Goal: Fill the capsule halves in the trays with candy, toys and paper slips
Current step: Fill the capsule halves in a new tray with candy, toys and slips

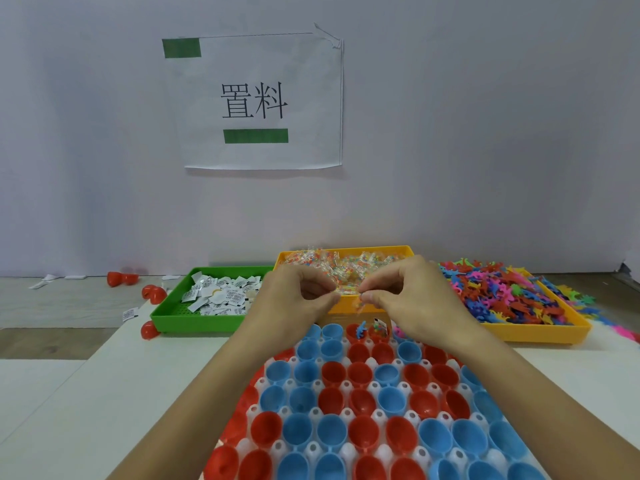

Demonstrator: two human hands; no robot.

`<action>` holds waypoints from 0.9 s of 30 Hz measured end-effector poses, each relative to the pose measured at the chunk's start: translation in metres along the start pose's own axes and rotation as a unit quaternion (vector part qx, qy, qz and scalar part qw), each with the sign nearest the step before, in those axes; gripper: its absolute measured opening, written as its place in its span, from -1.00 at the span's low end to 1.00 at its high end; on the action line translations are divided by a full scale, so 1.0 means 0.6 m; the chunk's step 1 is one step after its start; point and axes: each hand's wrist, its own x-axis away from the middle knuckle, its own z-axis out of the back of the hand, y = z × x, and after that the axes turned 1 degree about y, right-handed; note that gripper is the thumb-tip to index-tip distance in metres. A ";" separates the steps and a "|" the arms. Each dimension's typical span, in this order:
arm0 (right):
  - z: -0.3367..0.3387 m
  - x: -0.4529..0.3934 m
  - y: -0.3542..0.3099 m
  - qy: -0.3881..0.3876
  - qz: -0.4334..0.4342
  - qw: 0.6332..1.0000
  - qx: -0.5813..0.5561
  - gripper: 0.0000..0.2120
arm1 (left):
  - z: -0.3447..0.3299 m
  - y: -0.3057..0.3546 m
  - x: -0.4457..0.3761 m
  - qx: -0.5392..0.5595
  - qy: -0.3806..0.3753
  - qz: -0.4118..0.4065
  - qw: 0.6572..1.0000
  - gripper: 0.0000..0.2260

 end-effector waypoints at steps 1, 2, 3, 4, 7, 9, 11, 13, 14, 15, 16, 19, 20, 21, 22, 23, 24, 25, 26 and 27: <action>-0.001 -0.001 0.003 -0.002 0.006 1.000 0.027 -0.92 | 0.008 -0.005 -0.003 -0.001 0.012 0.008 1.000 -0.99; -0.002 -0.001 0.006 -0.004 0.012 0.999 0.048 -0.92 | 0.016 -0.010 -0.006 0.000 0.025 0.017 1.000 -0.98; -0.004 -0.001 0.008 -0.008 0.016 0.998 0.063 -0.91 | 0.024 -0.016 -0.009 -0.003 0.041 0.027 0.999 -0.95; -0.006 0.000 0.010 -0.012 0.020 0.997 0.076 -0.91 | 0.033 -0.024 -0.012 -0.013 0.060 0.035 0.998 -0.93; -0.014 0.003 0.013 -0.028 0.030 0.993 0.111 -0.91 | 0.057 -0.050 -0.019 -0.063 0.124 0.054 0.989 -0.93; -0.017 0.003 0.015 -0.035 0.036 0.991 0.127 -0.91 | 0.070 -0.068 -0.021 -0.098 0.149 0.071 0.981 -0.94; -0.018 0.003 0.017 -0.038 0.042 0.989 0.140 -0.92 | 0.078 -0.087 -0.022 -0.136 0.153 0.089 0.975 -0.89; -0.020 0.004 0.018 -0.042 0.049 0.986 0.152 -0.92 | 0.084 -0.106 -0.023 -0.175 0.142 0.110 0.968 -0.85; -0.021 0.004 0.019 -0.045 0.053 0.985 0.157 -0.92 | 0.085 -0.114 -0.023 -0.191 0.130 0.118 0.966 -0.83; -0.022 0.004 0.020 -0.050 0.056 0.984 0.162 -0.92 | 0.085 -0.121 -0.022 -0.203 0.115 0.125 0.964 -0.80; -0.023 0.005 0.020 -0.056 0.059 0.983 0.166 -0.92 | 0.084 -0.127 -0.020 -0.213 0.097 0.129 0.964 -0.77; -0.025 0.004 0.022 -0.079 0.066 0.981 0.167 -0.89 | 0.076 -0.136 -0.014 -0.233 0.053 0.134 0.962 -0.69; -0.025 0.004 0.022 -0.086 0.067 0.980 0.168 -0.89 | 0.073 -0.136 -0.013 -0.239 0.046 0.135 0.960 -0.70; -0.026 0.004 0.022 -0.090 0.068 0.979 0.172 -0.88 | 0.070 -0.136 -0.013 -0.248 0.042 0.136 0.958 -0.71; -0.027 0.004 0.022 -0.093 0.071 0.977 0.178 -0.87 | 0.068 -0.135 -0.013 -0.258 0.040 0.136 0.956 -0.71; -0.027 0.004 0.022 -0.096 0.074 0.975 0.186 -0.86 | 0.067 -0.134 -0.013 -0.264 0.038 0.134 0.954 -0.71; -0.028 0.004 0.023 -0.098 0.077 0.973 0.193 -0.86 | 0.067 -0.132 -0.012 -0.266 0.035 0.134 0.954 -0.71; -0.027 0.004 0.023 -0.099 0.081 0.971 0.199 -0.85 | 0.066 -0.131 -0.012 -0.266 0.033 0.136 0.954 -0.71; -0.027 0.005 0.023 -0.101 0.086 0.969 0.208 -0.85 | 0.066 -0.129 -0.011 -0.266 0.030 0.140 0.953 -0.71; -0.027 0.005 0.022 -0.102 0.089 0.967 0.217 -0.84 | 0.064 -0.128 -0.010 -0.269 0.028 0.145 0.952 -0.71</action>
